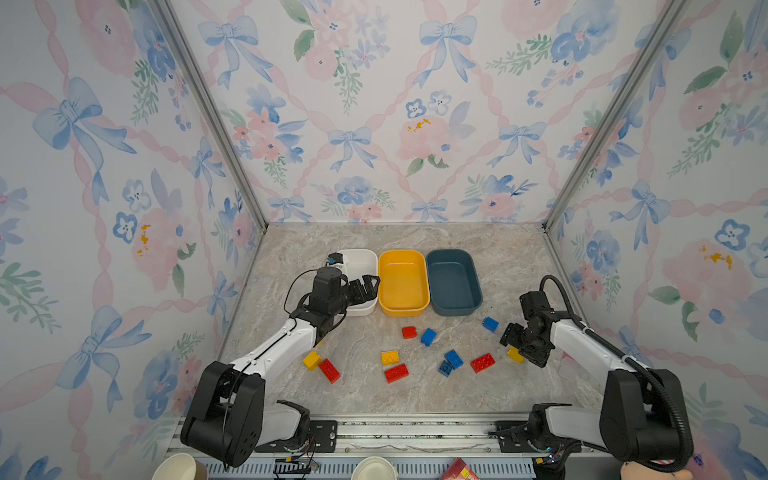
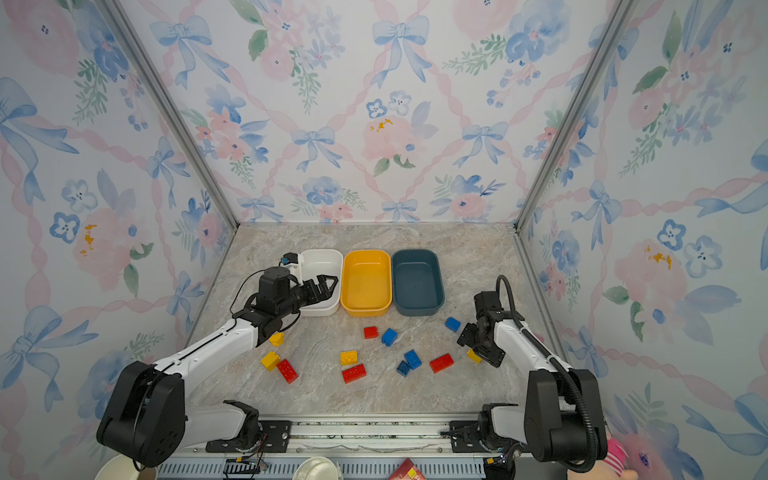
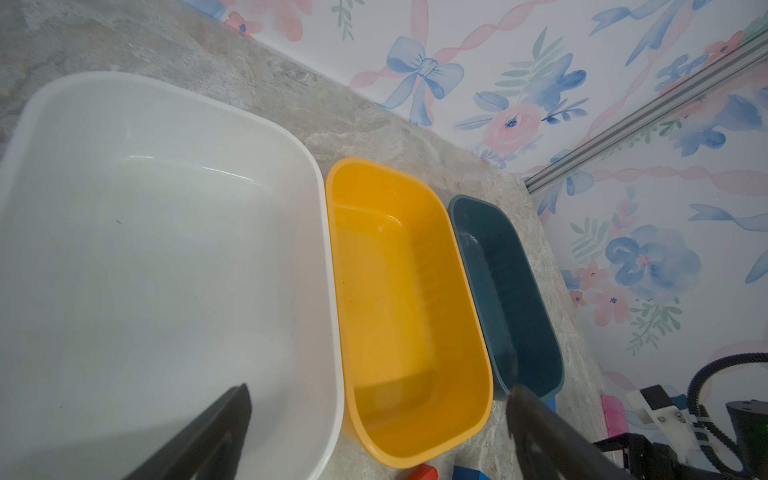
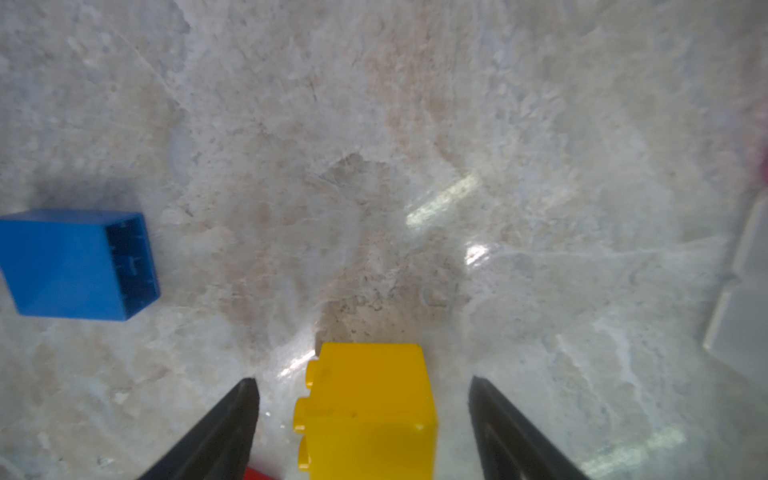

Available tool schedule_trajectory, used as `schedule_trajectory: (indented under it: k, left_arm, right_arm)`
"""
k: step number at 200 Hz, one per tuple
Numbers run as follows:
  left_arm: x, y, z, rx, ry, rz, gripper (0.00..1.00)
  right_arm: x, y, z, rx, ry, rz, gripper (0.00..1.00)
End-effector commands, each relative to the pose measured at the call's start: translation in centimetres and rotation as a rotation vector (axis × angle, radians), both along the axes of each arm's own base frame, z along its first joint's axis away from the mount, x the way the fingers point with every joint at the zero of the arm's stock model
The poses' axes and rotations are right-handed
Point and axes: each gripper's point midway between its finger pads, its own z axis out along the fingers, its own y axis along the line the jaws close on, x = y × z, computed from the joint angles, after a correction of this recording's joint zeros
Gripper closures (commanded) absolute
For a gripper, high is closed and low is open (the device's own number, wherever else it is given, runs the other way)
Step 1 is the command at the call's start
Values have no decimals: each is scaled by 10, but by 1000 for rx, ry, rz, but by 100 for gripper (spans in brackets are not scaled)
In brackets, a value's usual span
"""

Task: Sort the legos into containers by color
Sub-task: 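Release the teal bin and move the right gripper over the yellow brick, then grasp the small yellow brick with the right gripper and lift it over the teal bin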

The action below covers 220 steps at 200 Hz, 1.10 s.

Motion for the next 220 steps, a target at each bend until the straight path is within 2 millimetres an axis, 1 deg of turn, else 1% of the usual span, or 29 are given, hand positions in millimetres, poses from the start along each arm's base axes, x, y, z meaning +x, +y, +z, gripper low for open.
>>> schedule_trajectory:
  k: [1, 72, 112, 138, 152, 169, 197, 220]
  left_arm:
    - [-6, 1, -6, 11, 1, -10, 2]
    - [-5, 1, -2, 1, -3, -6, 2]
    - [-5, 1, 1, -3, -10, -4, 2]
    - [-7, 3, 3, -4, -17, 1, 2]
    - [-9, 4, 2, -6, -17, 5, 2]
    - [-10, 5, 3, -6, -18, 7, 2]
    - [-13, 6, 4, -7, -21, 11, 2]
    - [-15, 8, 1, -8, -15, 13, 2]
  right_arm:
    - [-2, -2, -8, 0, 9, -35, 21]
    - [-5, -3, -9, -2, 6, -31, 38]
    - [-3, -2, -7, -2, 0, -20, 57]
    - [-3, 0, -2, 0, -12, -9, 65]
    - [-1, 3, 5, 0, -28, 3, 68]
    - [2, 7, 18, -8, -56, 22, 69]
    - [14, 16, 47, -29, -126, 70, 70]
    - [30, 30, 71, -33, -184, 129, 71]
